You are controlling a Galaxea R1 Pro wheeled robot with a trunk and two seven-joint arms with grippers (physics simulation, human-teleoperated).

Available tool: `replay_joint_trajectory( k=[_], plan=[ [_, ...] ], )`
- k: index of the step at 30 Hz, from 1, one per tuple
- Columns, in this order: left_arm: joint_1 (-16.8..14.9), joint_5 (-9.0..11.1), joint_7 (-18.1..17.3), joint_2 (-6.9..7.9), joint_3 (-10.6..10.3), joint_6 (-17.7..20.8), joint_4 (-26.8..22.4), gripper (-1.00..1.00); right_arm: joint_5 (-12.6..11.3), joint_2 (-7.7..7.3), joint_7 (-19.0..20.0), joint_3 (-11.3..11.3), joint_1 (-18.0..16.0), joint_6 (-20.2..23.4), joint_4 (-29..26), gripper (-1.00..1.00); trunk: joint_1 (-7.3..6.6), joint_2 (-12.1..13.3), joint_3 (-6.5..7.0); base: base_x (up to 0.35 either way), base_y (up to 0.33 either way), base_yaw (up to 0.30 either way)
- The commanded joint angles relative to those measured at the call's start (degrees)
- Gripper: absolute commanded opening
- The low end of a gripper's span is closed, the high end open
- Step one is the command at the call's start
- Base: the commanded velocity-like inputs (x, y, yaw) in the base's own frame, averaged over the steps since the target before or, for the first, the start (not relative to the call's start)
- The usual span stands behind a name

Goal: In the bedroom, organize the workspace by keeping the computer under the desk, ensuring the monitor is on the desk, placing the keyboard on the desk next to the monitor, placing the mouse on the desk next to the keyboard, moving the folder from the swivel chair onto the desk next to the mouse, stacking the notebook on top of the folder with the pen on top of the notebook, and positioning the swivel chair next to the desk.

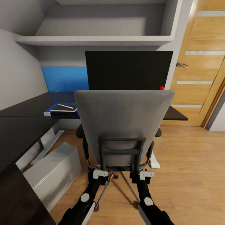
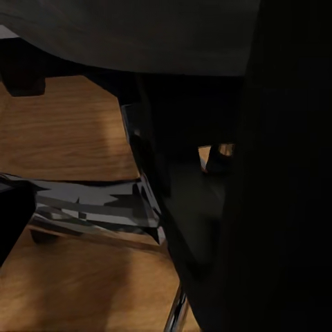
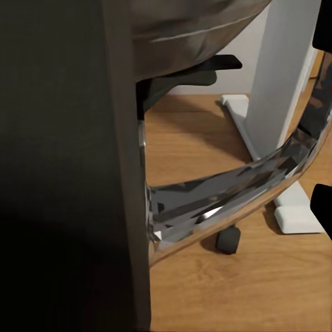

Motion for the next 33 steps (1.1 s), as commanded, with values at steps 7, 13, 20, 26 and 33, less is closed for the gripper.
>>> replay_joint_trajectory(
  k=[7,13,20,26,33],
  plan=[
    [0.0,-0.2,0.6,0.00,0.0,-0.1,0.0,1.00,-0.6,-0.10,-0.6,0.3,0.0,-0.3,0.1,1.00,-0.02,0.0,-0.05,-0.206,0.000,0.000],
    [0.0,-0.2,0.6,0.00,0.0,-0.2,0.0,1.00,-0.6,-0.09,-0.6,0.3,0.0,-0.3,0.1,1.00,-0.02,0.0,-0.05,-0.269,-0.013,0.000],
    [0.0,-0.2,0.6,0.00,0.0,-0.2,0.0,1.00,-0.6,-0.11,-0.6,0.3,0.0,-0.3,0.1,1.00,-0.02,0.0,-0.05,-0.160,-0.062,0.000],
    [0.0,-0.2,0.6,0.00,0.0,-0.2,0.0,1.00,-0.6,-0.12,-0.6,0.3,0.0,-0.3,0.1,1.00,-0.02,0.0,-0.05,-0.111,-0.069,0.000],
    [0.0,-0.2,0.7,0.00,0.0,-0.2,0.0,1.00,-0.6,-0.12,-0.6,0.3,0.0,-0.3,0.1,1.00,-0.02,0.0,-0.05,-0.190,-0.091,0.000]
  ],
)
